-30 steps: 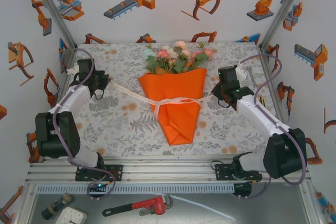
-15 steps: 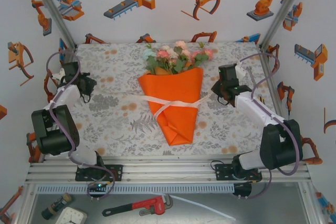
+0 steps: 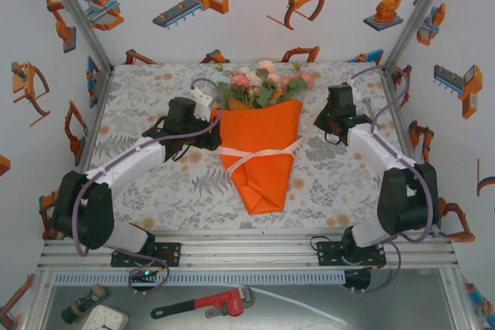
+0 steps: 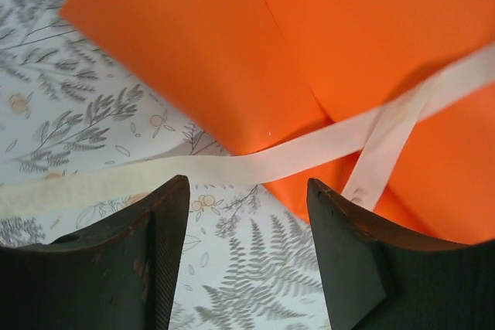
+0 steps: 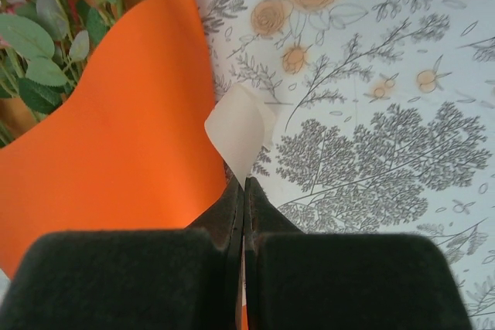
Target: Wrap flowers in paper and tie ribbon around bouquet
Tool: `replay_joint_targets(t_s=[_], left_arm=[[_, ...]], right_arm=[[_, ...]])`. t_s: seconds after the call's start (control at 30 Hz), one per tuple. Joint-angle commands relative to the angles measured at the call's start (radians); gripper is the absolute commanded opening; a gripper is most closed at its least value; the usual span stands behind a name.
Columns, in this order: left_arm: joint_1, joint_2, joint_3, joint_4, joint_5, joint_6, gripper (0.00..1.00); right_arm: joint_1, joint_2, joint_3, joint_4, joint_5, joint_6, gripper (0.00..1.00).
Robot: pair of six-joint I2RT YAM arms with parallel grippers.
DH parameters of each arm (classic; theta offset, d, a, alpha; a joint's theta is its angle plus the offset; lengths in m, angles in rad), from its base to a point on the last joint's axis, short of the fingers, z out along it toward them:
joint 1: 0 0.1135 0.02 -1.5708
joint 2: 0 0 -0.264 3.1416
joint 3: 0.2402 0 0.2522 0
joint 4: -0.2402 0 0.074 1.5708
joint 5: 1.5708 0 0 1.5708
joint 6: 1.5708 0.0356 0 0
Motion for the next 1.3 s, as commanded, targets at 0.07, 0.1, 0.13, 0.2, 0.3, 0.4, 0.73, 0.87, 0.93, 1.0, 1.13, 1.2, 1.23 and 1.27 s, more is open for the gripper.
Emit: replay_joint_targets(t_s=[0.07, 0.1, 0.13, 0.2, 0.3, 0.4, 0.73, 0.87, 0.93, 1.0, 1.13, 1.2, 1.23, 1.27], left_arm=[[-0.015, 0.094, -0.001, -0.045, 0.029, 0.413, 0.67], [-0.02, 0.101, -0.021, -0.003, 0.021, 0.44, 0.68], [-0.021, 0.109, -0.054, 0.053, 0.019, 0.463, 0.68], [-0.025, 0.132, -0.064, 0.103, 0.002, 0.495, 0.7], [-0.028, 0.16, -0.003, 0.034, 0.069, 0.52, 0.7], [-0.029, 0.19, 0.059, -0.082, 0.127, 0.518, 0.7], [-0.054, 0.285, 0.159, -0.28, 0.148, 0.519, 0.65], [-0.061, 0.325, 0.198, -0.309, 0.132, 0.525, 0.67], [-0.074, 0.356, 0.222, -0.32, 0.107, 0.536, 0.71], [-0.086, 0.386, 0.251, -0.35, 0.098, 0.553, 0.71], [-0.101, 0.408, 0.262, -0.335, 0.04, 0.555, 0.59], [-0.1, 0.4, 0.251, -0.322, 0.04, 0.555, 0.33], [-0.1, 0.389, 0.24, -0.311, 0.041, 0.554, 0.2], [-0.098, 0.374, 0.225, -0.297, 0.043, 0.551, 0.09]], right_arm=[[-0.045, -0.009, 0.05, -0.024, -0.024, -0.065, 0.0], [-0.045, -0.007, 0.052, -0.024, -0.032, -0.067, 0.0], [-0.045, -0.006, 0.055, -0.024, -0.045, -0.067, 0.0], [-0.045, -0.001, 0.06, -0.024, -0.066, -0.066, 0.0], [-0.045, 0.005, 0.064, -0.026, -0.081, -0.068, 0.0], [-0.046, 0.007, 0.067, -0.032, -0.073, -0.071, 0.0], [-0.051, 0.005, 0.078, -0.033, -0.089, -0.039, 0.0], [-0.05, -0.002, 0.079, -0.041, -0.089, -0.042, 0.0], [-0.051, -0.008, 0.077, -0.046, -0.084, -0.044, 0.0], [-0.051, -0.016, 0.071, -0.046, -0.079, -0.044, 0.0], [-0.051, -0.026, 0.062, -0.047, -0.076, -0.042, 0.0], [-0.052, -0.029, 0.062, -0.052, -0.063, -0.04, 0.0], [-0.051, -0.029, 0.062, -0.058, -0.049, -0.038, 0.0], [-0.052, -0.029, 0.063, -0.064, -0.035, -0.036, 0.0]])
